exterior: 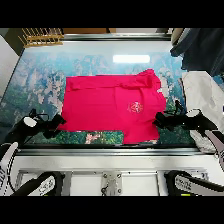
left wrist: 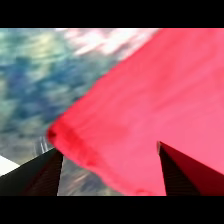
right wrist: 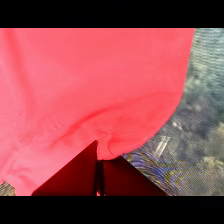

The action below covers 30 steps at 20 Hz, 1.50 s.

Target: Fold the clothes and pants, and hang the long-sleeved shirts on hangers.

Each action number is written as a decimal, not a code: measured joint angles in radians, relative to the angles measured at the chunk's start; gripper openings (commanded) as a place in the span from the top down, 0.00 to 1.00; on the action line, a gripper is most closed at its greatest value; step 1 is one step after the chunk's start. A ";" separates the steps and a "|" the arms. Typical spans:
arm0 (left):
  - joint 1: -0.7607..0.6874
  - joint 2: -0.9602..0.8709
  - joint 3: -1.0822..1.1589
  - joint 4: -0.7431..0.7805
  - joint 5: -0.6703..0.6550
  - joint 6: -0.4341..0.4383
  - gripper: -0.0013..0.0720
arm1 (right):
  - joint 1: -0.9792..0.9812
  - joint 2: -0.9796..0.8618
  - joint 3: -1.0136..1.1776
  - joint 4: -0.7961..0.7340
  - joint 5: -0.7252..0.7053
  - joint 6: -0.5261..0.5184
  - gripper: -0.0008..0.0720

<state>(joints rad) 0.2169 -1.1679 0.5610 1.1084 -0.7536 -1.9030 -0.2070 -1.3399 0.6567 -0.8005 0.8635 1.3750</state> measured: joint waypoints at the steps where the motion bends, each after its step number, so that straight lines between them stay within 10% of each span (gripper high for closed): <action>1: -0.020 -0.022 0.020 -0.002 0.007 -0.001 0.16 | 0.000 0.000 0.000 0.000 0.000 0.000 0.97; 3: -0.059 -0.064 0.060 -0.002 0.014 -0.002 0.88 | 0.000 0.000 0.000 0.000 0.004 0.000 0.97; 4: -0.076 -0.079 0.079 -0.002 0.014 -0.005 0.97 | 0.000 0.001 0.000 0.000 0.005 0.000 0.97; 30: -0.013 0.720 0.868 -0.001 0.011 0.102 0.97 | -0.016 0.684 0.933 -0.090 0.097 0.009 0.97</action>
<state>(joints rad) 0.2039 -0.4480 1.4288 1.1076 -0.7425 -1.8011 -0.2230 -0.6559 1.5902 -0.8909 0.9600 1.3838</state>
